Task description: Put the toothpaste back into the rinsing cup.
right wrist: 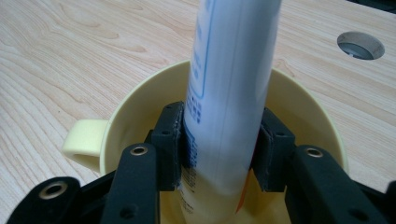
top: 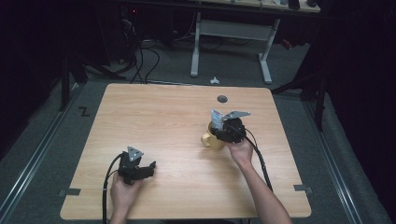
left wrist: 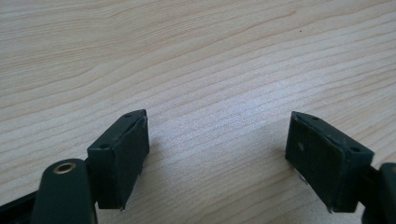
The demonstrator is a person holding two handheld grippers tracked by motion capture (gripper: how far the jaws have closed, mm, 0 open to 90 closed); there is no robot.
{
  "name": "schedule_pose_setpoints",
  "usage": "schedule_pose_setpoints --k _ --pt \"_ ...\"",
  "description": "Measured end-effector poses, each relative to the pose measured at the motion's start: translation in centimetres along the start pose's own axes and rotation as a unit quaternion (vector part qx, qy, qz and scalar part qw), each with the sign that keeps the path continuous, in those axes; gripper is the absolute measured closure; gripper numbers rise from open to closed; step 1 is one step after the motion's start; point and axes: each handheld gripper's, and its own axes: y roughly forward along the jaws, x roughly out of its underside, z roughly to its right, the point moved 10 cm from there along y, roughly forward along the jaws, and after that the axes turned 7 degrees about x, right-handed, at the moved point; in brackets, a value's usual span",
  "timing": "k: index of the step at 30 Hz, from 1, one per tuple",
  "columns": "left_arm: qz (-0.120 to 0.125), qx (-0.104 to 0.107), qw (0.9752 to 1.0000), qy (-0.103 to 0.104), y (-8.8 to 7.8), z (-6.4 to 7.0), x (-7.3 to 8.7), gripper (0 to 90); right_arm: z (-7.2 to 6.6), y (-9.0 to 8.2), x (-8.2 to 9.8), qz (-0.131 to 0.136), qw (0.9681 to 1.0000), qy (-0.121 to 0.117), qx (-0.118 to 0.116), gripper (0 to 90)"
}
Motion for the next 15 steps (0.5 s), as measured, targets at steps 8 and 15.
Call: schedule_pose_setpoints --k 8,15 --pt "0.0 0.0 1.0 0.0 0.0 0.0 0.0 22.1 -0.1 -0.3 -0.2 0.006 1.0 -0.004 -0.001 58.3" --pt "0.0 0.0 1.0 0.0 0.0 0.0 0.0 22.1 -0.3 -1.2 -0.7 0.019 0.9998 -0.008 -0.007 50.0"
